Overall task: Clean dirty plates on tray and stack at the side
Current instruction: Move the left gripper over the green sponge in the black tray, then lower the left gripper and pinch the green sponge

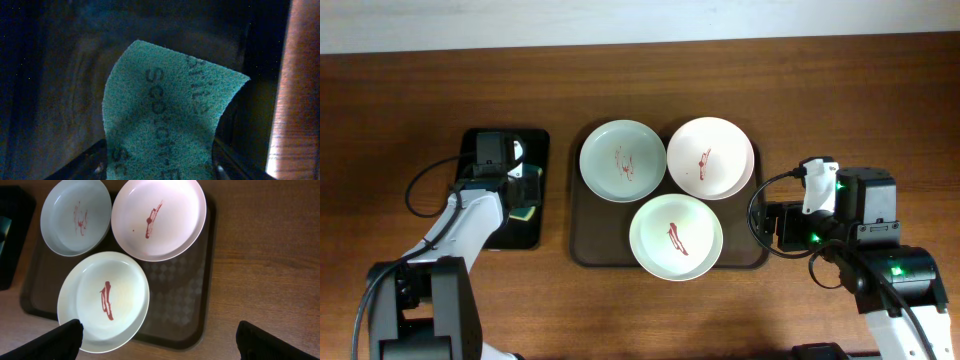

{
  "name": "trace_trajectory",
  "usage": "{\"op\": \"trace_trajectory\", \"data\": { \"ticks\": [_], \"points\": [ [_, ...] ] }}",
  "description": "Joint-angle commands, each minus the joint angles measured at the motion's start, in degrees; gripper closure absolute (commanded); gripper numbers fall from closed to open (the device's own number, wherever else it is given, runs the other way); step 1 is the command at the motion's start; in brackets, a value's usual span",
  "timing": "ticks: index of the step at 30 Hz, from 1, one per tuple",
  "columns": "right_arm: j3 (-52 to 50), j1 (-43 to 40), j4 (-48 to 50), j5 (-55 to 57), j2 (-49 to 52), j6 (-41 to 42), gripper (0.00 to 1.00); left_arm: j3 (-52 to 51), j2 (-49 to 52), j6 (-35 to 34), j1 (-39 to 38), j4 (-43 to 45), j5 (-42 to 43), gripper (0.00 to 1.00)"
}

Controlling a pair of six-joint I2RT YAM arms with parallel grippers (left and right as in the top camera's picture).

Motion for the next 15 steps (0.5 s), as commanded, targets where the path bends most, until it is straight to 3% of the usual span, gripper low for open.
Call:
{"op": "trace_trajectory", "data": {
  "ticks": [1, 9, 11, 15],
  "points": [
    [1.1, 0.3, 0.0, -0.3, 0.0, 0.4, 0.01, 0.7, 1.4, 0.0, 0.3, -0.7, -1.6, 0.38],
    [1.1, 0.3, 0.0, -0.3, 0.0, 0.4, 0.01, 0.7, 3.8, 0.0, 0.3, -0.9, -1.5, 0.41],
    [1.1, 0.3, 0.0, -0.3, 0.0, 0.4, 0.01, 0.7, 4.1, 0.0, 0.3, -0.9, -1.6, 0.49],
    [1.1, 0.3, 0.0, -0.3, 0.0, 0.4, 0.01, 0.7, 4.4, 0.0, 0.3, -0.9, -1.6, 0.88]
  ]
}}
